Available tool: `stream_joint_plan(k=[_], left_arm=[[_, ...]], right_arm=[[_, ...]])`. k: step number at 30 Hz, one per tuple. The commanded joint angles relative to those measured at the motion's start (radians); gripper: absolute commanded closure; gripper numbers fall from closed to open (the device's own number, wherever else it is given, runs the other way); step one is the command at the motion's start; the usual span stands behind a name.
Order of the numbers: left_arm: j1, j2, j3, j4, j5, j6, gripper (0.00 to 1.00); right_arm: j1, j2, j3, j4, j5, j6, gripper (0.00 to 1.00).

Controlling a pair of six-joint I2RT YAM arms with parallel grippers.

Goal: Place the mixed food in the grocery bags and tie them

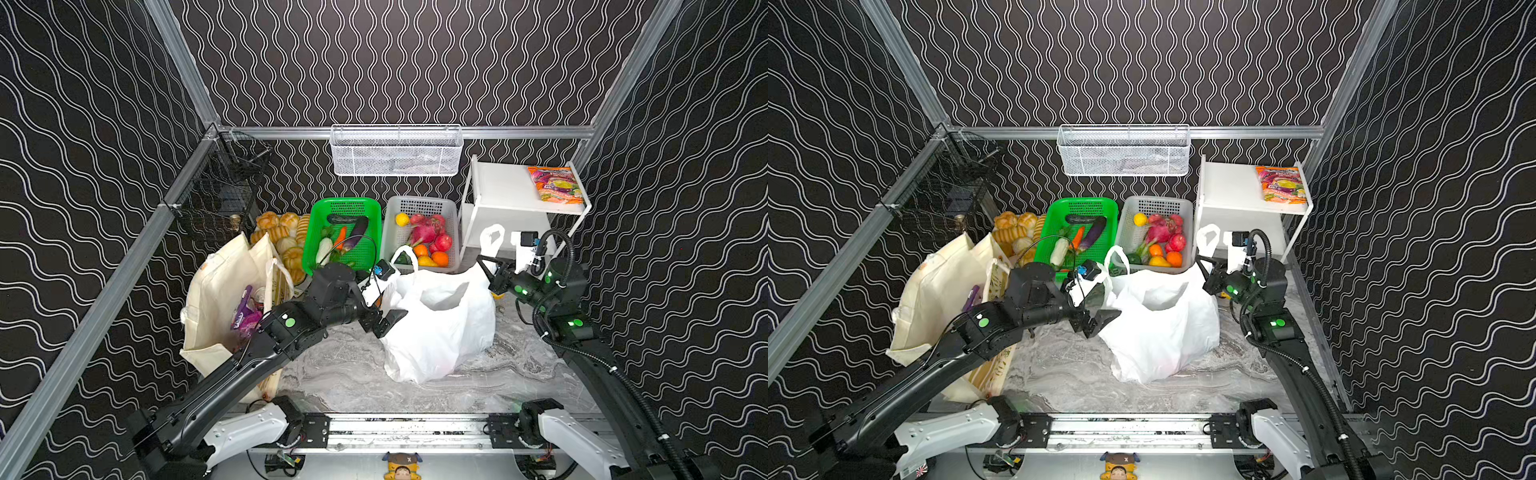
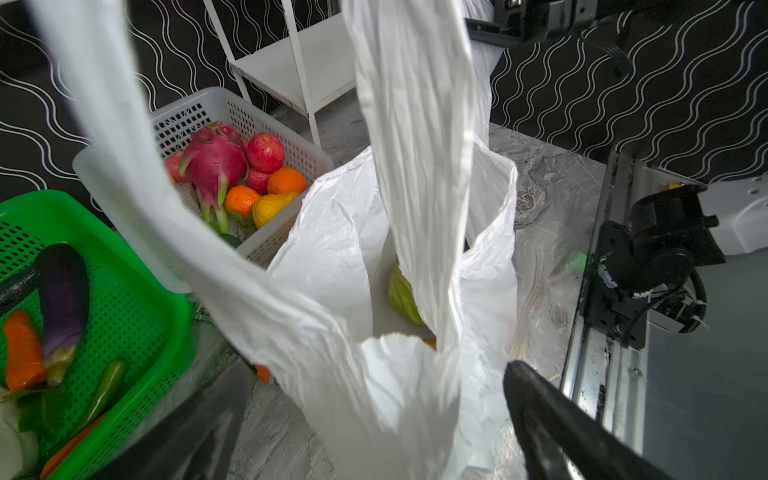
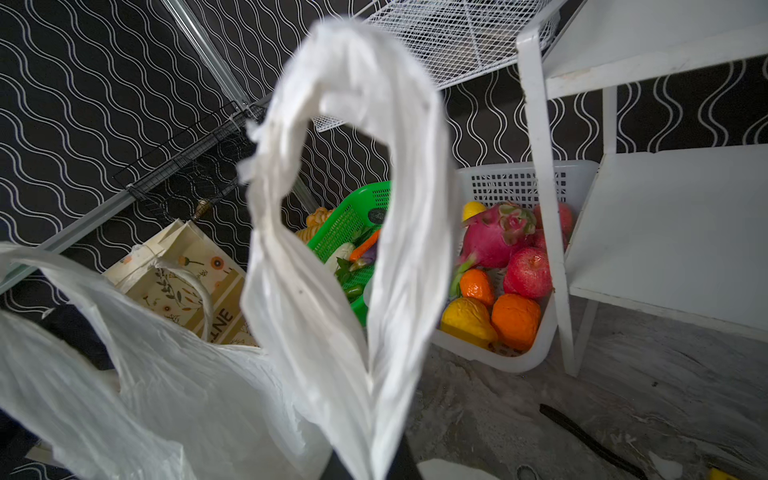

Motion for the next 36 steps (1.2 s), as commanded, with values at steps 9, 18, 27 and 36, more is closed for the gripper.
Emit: stream_joint_plan(k=[9, 18, 27, 36], left_arm=[[0.002, 0.013, -0.109, 0.385, -0.138, -0.031, 0.01], [0.002, 0.039, -0.146, 0.469, -0.145, -0.036, 0.01], [-0.004, 0.128, -0.086, 0.432, -0.040, -0.075, 0.01], [-0.022, 0.147, -0.057, 0.372, -0.151, -0.060, 0.12]], right_arm=[[0.001, -0.025, -0.015, 0.029, -0.060, 0.023, 0.97], [0.001, -0.028, -0.017, 0.038, -0.101, 0.039, 0.96], [0.002, -0.031, -0.009, 0.024, -0.110, 0.043, 0.96], [0.002, -0.029, 0.004, 0.010, -0.108, 0.047, 0.95]])
